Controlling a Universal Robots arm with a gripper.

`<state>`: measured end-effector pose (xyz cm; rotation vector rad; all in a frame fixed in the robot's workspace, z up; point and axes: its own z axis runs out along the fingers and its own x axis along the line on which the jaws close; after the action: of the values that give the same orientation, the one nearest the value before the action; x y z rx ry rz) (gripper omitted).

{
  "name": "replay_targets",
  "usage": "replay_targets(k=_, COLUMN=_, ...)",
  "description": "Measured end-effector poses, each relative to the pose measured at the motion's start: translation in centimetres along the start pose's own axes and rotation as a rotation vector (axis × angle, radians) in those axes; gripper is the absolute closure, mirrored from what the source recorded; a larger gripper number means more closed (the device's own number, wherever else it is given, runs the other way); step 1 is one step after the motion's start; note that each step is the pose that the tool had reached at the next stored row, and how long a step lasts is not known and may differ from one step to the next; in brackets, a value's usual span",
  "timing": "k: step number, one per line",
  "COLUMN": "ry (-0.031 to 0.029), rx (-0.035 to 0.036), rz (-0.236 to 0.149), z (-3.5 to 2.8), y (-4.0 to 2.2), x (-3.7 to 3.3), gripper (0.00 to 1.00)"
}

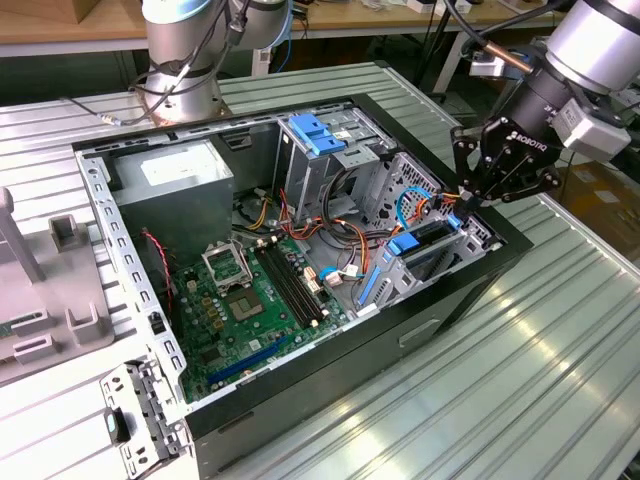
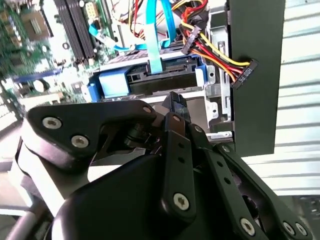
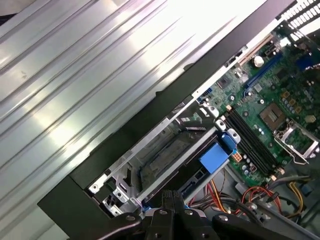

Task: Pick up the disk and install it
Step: 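Insert the first disk wire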

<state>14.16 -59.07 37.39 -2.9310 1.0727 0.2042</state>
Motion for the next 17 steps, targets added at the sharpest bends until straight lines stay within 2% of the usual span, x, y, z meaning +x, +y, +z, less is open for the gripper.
replay_targets(k=6, ry=0.0003, rx=-0.0010, rz=-0.007, z=0.00, y=0.00, x=0.00, gripper=0.89)
replay_targets(k=7, ry=0.0003, rx=-0.0010, rz=-0.007, z=0.00, y=0.00, x=0.00, gripper=0.83)
replay_targets(k=8, ry=0.0003, rx=-0.0010, rz=-0.008, z=0.00, y=0.00, x=0.00, gripper=0.83)
replay_targets(k=11, ry=0.0002, rx=-0.0010, rz=-0.008, z=0.00, y=0.00, x=0.00, gripper=0.64)
replay_targets(k=12, ry=0.0003, rx=-0.0010, rz=-0.008, z=0.00, y=0.00, x=0.00, gripper=0.64)
replay_targets(k=13, ry=0.0003, rx=-0.0010, rz=-0.008, z=0.00, y=0.00, x=0.00, gripper=0.58)
replay_targets(k=17, ry=0.0002, rx=-0.0011, rz=-0.008, z=-0.03, y=-0.19, x=0.23, gripper=0.58)
